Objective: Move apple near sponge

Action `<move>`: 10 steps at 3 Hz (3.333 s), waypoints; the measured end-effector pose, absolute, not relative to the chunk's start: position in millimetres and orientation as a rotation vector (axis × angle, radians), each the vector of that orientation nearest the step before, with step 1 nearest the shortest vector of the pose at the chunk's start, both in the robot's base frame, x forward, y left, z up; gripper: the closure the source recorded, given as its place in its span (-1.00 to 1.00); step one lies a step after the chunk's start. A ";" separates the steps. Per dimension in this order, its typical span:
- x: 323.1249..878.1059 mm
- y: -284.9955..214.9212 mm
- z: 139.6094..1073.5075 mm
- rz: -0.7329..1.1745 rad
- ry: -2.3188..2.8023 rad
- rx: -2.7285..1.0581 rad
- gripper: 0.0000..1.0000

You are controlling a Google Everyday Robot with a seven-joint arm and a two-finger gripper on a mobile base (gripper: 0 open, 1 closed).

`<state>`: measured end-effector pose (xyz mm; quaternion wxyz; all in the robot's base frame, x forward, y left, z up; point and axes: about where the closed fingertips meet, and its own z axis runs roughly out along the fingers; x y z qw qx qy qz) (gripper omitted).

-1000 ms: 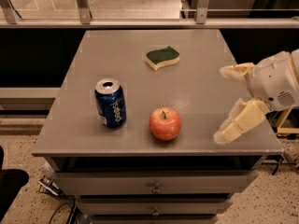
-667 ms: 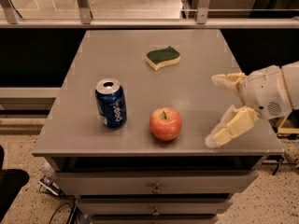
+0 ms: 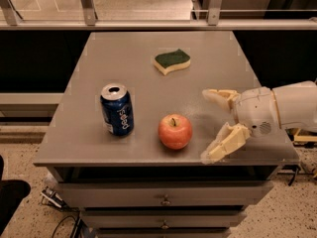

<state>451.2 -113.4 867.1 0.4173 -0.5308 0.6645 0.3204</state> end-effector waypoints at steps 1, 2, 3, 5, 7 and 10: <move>453.5 -97.5 859.6 0.875 1.583 -1.349 -1.00; 453.1 -85.1 855.2 0.921 1.525 -1.366 -1.00; 452.2 -74.1 851.5 0.956 1.489 -1.386 -1.00; 448.5 -59.5 849.9 0.956 1.446 -1.428 -0.21; 447.5 -53.4 850.4 0.955 1.438 -1.447 0.69; 470.8 -48.3 856.6 0.926 1.511 -1.481 1.00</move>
Offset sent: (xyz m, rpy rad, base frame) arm 0.0018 0.0396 -0.0186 0.1525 -0.0356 0.1620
